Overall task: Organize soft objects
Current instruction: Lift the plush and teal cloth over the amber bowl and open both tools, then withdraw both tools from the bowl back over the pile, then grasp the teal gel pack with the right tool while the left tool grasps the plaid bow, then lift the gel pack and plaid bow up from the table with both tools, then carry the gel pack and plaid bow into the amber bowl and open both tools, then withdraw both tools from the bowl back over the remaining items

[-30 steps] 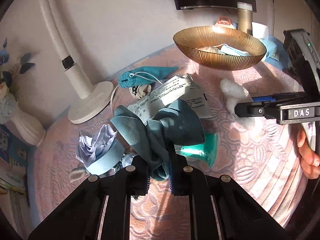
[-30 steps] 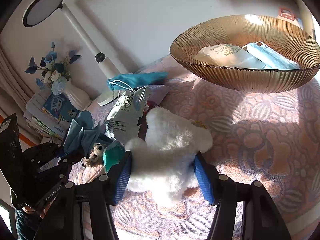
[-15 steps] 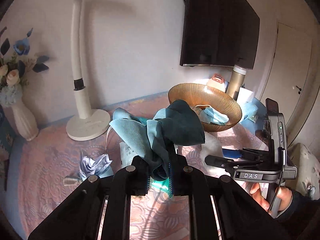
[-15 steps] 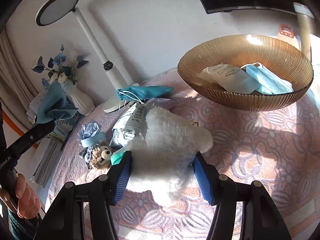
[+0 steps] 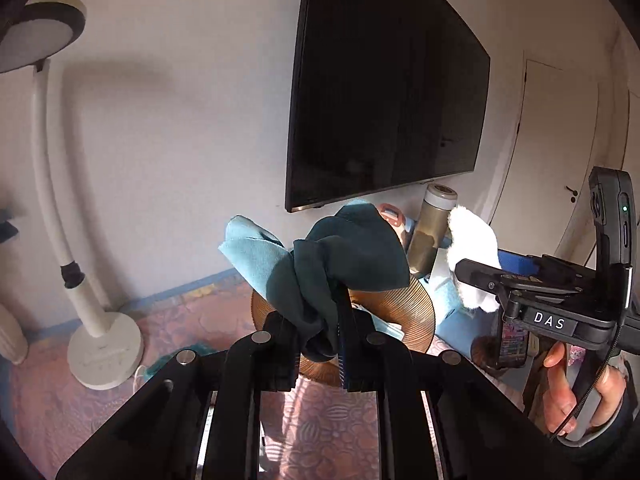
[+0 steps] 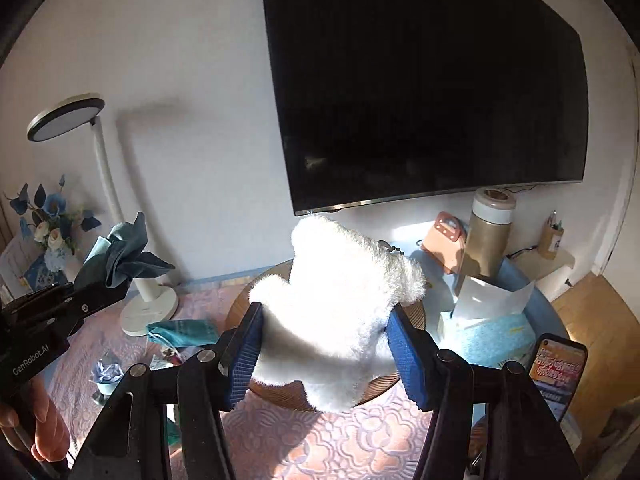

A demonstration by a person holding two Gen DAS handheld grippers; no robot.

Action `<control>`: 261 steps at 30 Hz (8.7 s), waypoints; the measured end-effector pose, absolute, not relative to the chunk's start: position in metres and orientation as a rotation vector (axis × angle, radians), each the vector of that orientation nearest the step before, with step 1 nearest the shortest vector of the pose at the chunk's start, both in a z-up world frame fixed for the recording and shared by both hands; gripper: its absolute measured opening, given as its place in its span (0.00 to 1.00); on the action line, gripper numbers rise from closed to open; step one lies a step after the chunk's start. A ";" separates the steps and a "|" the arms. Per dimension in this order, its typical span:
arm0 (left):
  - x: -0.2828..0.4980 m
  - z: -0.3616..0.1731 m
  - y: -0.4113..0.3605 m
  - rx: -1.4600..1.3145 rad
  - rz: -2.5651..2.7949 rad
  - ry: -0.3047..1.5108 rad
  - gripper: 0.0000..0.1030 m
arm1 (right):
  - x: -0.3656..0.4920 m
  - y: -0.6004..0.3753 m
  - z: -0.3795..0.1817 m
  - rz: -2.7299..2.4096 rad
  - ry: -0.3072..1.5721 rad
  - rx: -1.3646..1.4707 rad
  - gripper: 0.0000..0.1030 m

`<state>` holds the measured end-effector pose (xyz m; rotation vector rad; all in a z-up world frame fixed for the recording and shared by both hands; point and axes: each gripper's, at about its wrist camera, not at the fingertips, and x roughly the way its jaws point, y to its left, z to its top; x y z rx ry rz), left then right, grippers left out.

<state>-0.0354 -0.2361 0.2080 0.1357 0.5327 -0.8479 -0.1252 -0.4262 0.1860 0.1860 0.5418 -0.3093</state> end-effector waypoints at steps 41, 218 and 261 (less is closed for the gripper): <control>-0.064 0.097 -0.006 0.083 -0.268 0.621 0.84 | -0.087 -0.270 0.044 0.112 0.750 0.113 0.84; -0.019 0.178 -0.272 0.188 -0.753 0.589 0.75 | -0.097 -0.475 0.140 -0.255 0.647 0.385 0.63; -0.035 0.033 0.042 -0.239 -0.198 0.736 0.99 | -0.083 -0.272 0.008 0.018 0.768 0.073 0.86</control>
